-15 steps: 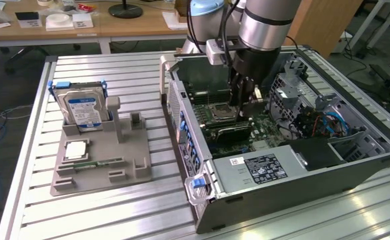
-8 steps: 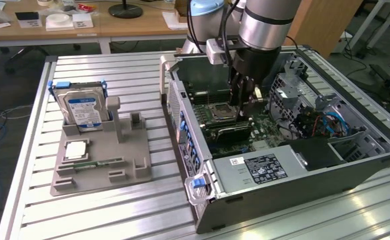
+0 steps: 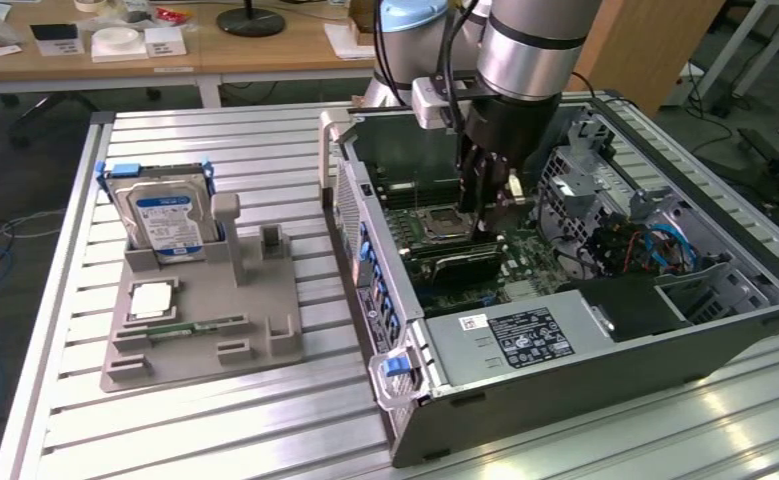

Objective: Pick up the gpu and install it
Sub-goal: 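Press down on the gpu until it lock into place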

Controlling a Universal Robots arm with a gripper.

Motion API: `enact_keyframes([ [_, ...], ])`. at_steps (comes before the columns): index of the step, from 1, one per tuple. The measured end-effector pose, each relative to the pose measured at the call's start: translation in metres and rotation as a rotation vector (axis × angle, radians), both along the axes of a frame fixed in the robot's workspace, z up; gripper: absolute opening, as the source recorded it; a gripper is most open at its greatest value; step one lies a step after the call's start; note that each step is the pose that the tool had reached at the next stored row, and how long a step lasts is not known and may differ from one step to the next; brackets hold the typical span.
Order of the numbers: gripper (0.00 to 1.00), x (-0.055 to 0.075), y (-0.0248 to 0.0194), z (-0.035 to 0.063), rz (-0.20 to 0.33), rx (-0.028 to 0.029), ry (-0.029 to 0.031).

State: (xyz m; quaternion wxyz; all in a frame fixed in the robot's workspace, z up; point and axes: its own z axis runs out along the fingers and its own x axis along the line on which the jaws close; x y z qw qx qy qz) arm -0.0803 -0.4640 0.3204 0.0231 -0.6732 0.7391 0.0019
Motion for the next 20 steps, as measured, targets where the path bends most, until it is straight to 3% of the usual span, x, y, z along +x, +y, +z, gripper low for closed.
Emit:
enact_keyframes([
  [1,0.51,0.0000,0.0000,0.0000,0.000,0.0000,0.0000],
  [3,0.38,0.0000,0.0000,0.0000,0.000,0.0000,-0.0001],
  [5,0.38,0.0000,0.0000,0.0000,0.000,0.0000,-0.0001],
  [8,0.21,0.0000,0.0000,0.0000,0.000,0.0000,0.0000],
  [9,0.21,0.0000,0.0000,0.0000,0.000,0.0000,0.0000],
  [11,0.11,0.0000,0.0000,0.0000,0.000,0.0001,0.0000],
  [20,0.11,0.0000,0.0000,0.0000,0.000,0.0000,0.0000],
])
